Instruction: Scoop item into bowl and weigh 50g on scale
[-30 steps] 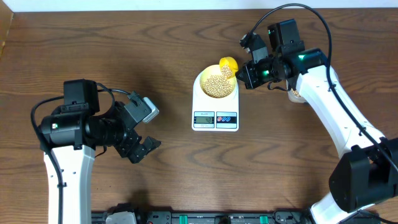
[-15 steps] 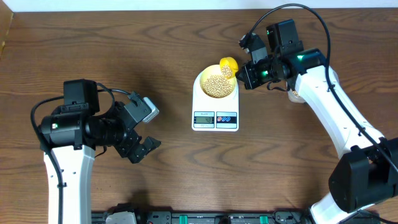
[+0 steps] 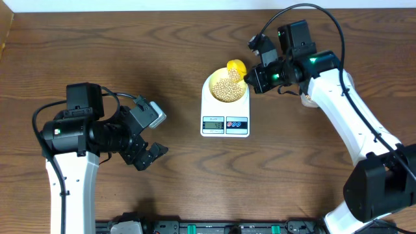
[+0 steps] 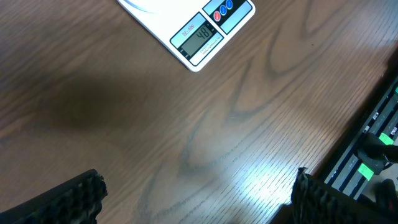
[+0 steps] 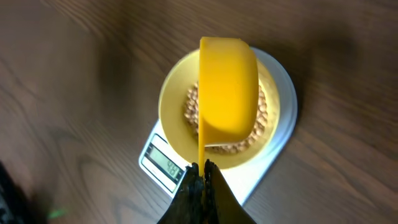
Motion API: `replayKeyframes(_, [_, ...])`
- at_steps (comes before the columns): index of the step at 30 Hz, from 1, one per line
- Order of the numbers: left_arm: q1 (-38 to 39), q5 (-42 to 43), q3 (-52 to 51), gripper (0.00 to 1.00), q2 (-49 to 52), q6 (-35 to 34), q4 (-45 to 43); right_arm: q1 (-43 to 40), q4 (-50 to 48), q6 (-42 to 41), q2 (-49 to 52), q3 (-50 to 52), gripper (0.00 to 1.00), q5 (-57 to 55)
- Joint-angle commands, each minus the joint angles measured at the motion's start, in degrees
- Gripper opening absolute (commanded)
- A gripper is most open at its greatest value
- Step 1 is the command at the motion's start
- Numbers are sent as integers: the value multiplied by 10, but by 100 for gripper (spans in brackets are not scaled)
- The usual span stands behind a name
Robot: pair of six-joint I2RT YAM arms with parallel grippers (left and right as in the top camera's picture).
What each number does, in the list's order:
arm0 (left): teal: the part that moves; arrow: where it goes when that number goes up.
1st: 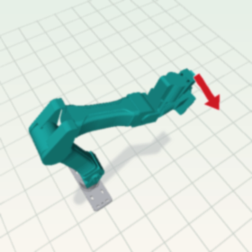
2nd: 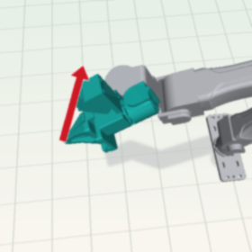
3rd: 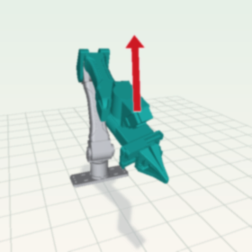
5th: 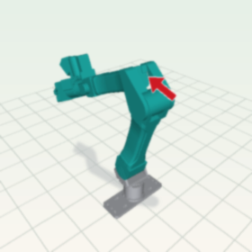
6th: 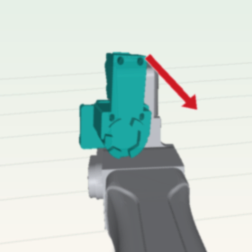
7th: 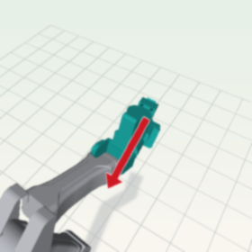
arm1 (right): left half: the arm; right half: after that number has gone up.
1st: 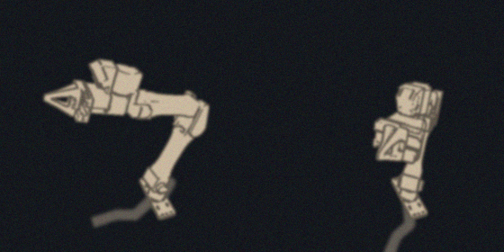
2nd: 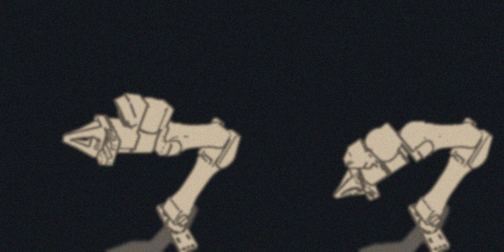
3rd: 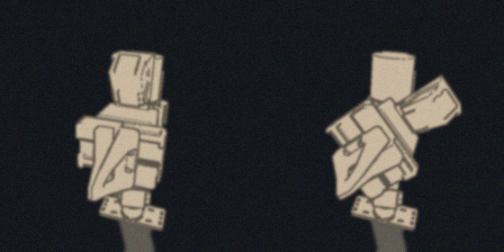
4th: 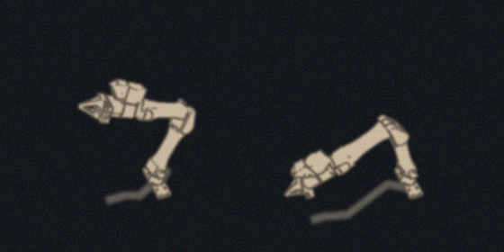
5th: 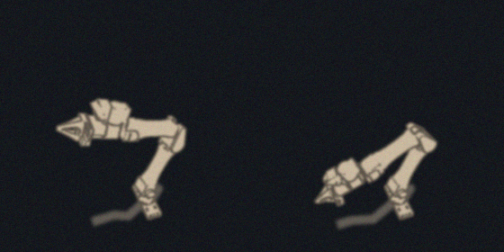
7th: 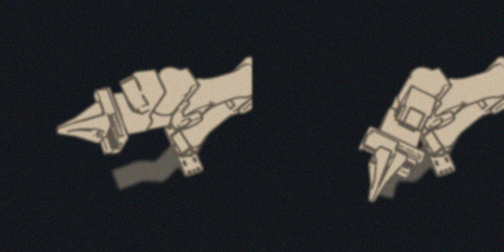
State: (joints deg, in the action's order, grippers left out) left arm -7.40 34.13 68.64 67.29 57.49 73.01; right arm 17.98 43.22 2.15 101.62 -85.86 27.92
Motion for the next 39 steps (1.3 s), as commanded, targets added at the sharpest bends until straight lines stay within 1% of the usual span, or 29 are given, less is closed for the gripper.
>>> replayKeyframes(1, [-2, -1, -5, 98, 1, 14, 0, 5, -8, 7, -2, -12, 1, 5])
replayKeyframes(3, [-2, -1, -5, 98, 1, 14, 0, 9, -2, 7, -2, -12, 1, -21])
replayKeyframes(4, [-2, -1, -5, 98, 1, 14, 0, 9, -2, 7, -2, -12, 1, -17])
replayKeyframes(6, [-2, -1, -5, 98, 1, 14, 0, 7, -10, 7, -1, -12, 1, 24])
replayKeyframes(11, [-2, -1, -5, 98, 1, 14, 0, 7, -8, 7, -1, -12, 1, 21])
replayKeyframes(15, [-2, -1, -5, 98, 1, 14, 0, 7, -8, -18, -1, -12, 1, 27])
replayKeyframes(19, [-2, -1, -5, 98, 1, 14, 0, 7, -8, -26, -1, -12, 1, 30])
replayKeyframes(25, [-2, -1, -5, 98, 1, 14, 0, 3, -15, -49, -1, -12, 1, 70])
replayKeyframes(30, [-2, -1, -5, 98, 1, 14, 0, -34, -14, -53, -1, -12, 1, 148])
replayKeyframes(33, [-2, -1, -5, 98, 1, 14, 0, -80, -8, -53, -2, -12, 1, 183])
replayKeyframes(36, [-2, -1, -5, 98, 1, 14, 0, -118, 7, -52, -2, -12, 1, 188])
replayKeyframes(39, [-2, -1, -5, 98, 1, 14, 0, -164, 43, -20, -2, -12, 1, 188])
